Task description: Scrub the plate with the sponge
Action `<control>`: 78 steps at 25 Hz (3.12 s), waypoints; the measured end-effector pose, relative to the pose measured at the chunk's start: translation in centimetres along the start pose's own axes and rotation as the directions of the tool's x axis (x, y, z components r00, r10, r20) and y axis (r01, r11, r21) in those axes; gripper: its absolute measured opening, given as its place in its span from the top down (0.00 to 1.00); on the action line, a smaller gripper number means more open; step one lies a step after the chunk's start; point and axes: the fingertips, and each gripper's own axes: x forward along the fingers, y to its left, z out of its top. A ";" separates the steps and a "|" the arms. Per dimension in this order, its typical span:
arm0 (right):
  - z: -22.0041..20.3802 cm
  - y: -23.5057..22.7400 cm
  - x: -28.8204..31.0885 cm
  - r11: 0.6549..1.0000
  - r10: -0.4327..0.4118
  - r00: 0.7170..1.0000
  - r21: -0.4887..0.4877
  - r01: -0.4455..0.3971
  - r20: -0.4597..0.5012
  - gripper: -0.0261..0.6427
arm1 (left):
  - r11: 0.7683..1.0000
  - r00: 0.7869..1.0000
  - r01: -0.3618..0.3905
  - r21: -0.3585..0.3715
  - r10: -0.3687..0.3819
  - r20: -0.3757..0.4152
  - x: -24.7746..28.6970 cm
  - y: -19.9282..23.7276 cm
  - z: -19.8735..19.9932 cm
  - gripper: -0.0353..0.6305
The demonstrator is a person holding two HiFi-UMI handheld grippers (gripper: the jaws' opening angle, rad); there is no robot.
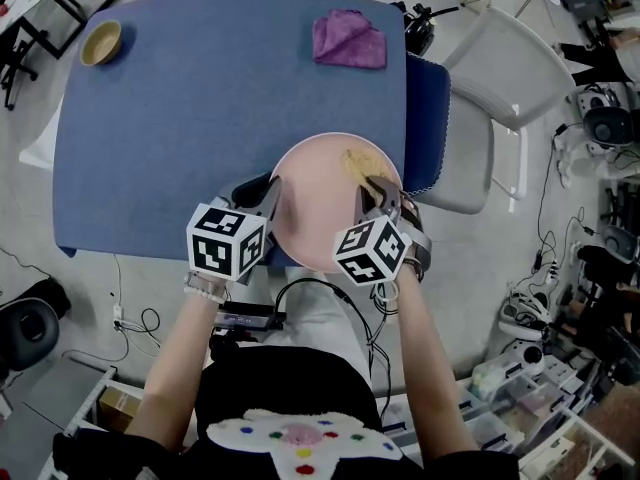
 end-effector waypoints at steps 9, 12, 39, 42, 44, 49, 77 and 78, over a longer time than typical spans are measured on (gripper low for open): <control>-2.6 0.6 -1.5 0.997 0.016 0.996 0.078 -0.009 -0.090 0.89 | 1.000 1.000 -0.005 -0.004 0.004 -0.020 0.3 0.1 -0.1 0.89; -3.3 1.1 -2.2 0.995 0.032 0.993 0.100 -0.021 -0.109 0.89 | 1.000 1.000 -0.006 -0.004 0.006 -0.022 0.3 0.1 -0.1 0.89; -2.0 11.8 -7.9 0.898 0.428 0.898 -0.067 -0.435 -0.100 0.89 | 1.000 0.999 -0.008 -0.030 0.007 -0.044 0.8 -0.2 -0.2 0.89; -0.5 13.0 -8.0 0.876 0.466 0.881 -0.100 -0.472 -0.076 0.89 | 0.999 0.999 -0.001 -0.034 0.000 -0.044 0.8 -0.3 -0.2 0.89; 0.5 13.6 -7.9 0.864 0.481 0.874 -0.136 -0.485 -0.068 0.89 | 0.999 0.999 0.003 -0.037 -0.004 -0.046 0.8 -0.3 -0.2 0.89; 2.2 13.8 -7.0 0.856 0.487 0.872 -0.172 -0.487 -0.042 0.89 | 0.999 0.999 0.003 -0.038 -0.004 -0.045 0.9 -0.4 -0.2 0.89; 3.8 3.8 -0.8 0.949 0.302 0.951 0.075 -0.307 0.069 0.89 | 1.000 1.000 -0.005 -0.029 0.004 -0.026 0.6 0.1 -0.2 0.89; 3.4 3.4 -0.8 0.952 0.291 0.955 0.081 -0.295 0.061 0.89 | 1.000 1.000 -0.004 -0.029 0.003 -0.025 0.6 0.1 -0.2 0.89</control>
